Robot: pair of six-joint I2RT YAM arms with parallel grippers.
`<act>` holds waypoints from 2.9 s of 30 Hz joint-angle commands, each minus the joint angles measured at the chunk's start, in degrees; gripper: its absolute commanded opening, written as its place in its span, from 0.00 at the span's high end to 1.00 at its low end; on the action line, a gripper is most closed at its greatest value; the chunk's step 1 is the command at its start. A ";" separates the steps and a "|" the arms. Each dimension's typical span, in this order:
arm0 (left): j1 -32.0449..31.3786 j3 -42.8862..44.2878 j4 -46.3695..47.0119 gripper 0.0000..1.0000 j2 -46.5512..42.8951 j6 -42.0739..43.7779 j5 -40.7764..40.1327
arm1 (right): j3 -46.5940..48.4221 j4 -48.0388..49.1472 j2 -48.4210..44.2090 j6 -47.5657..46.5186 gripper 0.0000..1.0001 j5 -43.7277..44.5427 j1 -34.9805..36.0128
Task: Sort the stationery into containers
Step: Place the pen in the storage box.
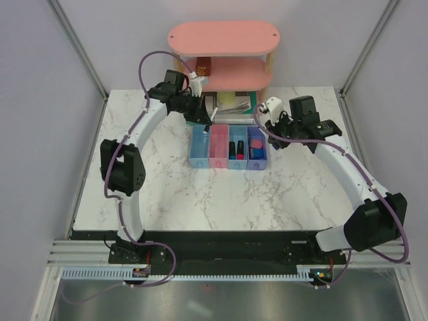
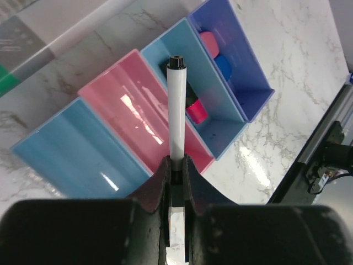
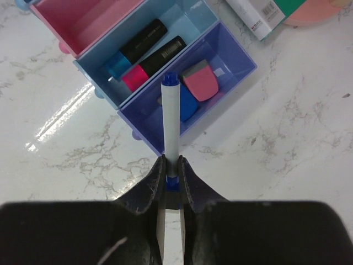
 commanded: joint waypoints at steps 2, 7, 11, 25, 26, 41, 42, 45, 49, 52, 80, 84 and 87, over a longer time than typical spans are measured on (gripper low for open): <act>-3.50 3.07 6.23 0.98 4.50 -6.18 4.36 | 2.05 3.73 2.83 6.73 0.83 -8.49 -1.30; -5.18 2.19 8.52 0.98 8.11 -8.02 0.76 | 5.56 3.74 3.71 7.88 0.82 -10.86 -1.39; -5.53 -0.95 9.75 0.98 9.78 -8.12 -2.58 | 7.59 3.91 4.06 9.10 0.82 -13.23 -1.39; -5.71 -8.97 11.51 0.64 7.68 -6.10 -9.18 | 13.04 10.59 10.30 17.44 0.82 -20.00 -1.22; -5.62 -8.80 11.42 0.58 7.33 -5.92 -9.09 | 13.65 11.46 10.82 17.81 0.82 -20.09 -1.13; -4.13 -10.81 8.61 0.41 -9.18 -0.04 -8.38 | 13.04 24.11 19.35 27.21 0.83 -21.33 1.68; -3.86 -11.43 8.52 0.41 -11.55 1.45 -8.56 | 12.95 24.74 20.66 28.08 0.83 -21.41 1.86; -2.81 -13.71 7.91 0.34 -14.73 3.12 -11.98 | 12.95 27.02 23.74 29.23 0.83 -21.50 2.91; 0.43 -17.31 5.72 0.30 -18.50 6.29 -16.73 | 13.48 28.69 28.05 29.24 0.83 -20.63 4.49; 2.81 -20.56 4.57 0.24 -20.53 10.24 -20.59 | 14.35 29.31 31.39 29.15 0.83 -20.27 5.72; 26.20 -36.04 3.07 0.18 -33.89 23.52 -23.94 | 12.86 30.45 36.67 25.28 0.60 -15.61 9.68; 28.04 -36.30 1.84 0.18 -35.65 24.22 -24.91 | 13.30 29.49 35.88 25.28 0.50 -15.09 9.68; 29.45 -37.01 0.97 0.17 -37.49 24.66 -26.57 | 13.57 27.91 33.69 22.30 0.48 -14.12 9.51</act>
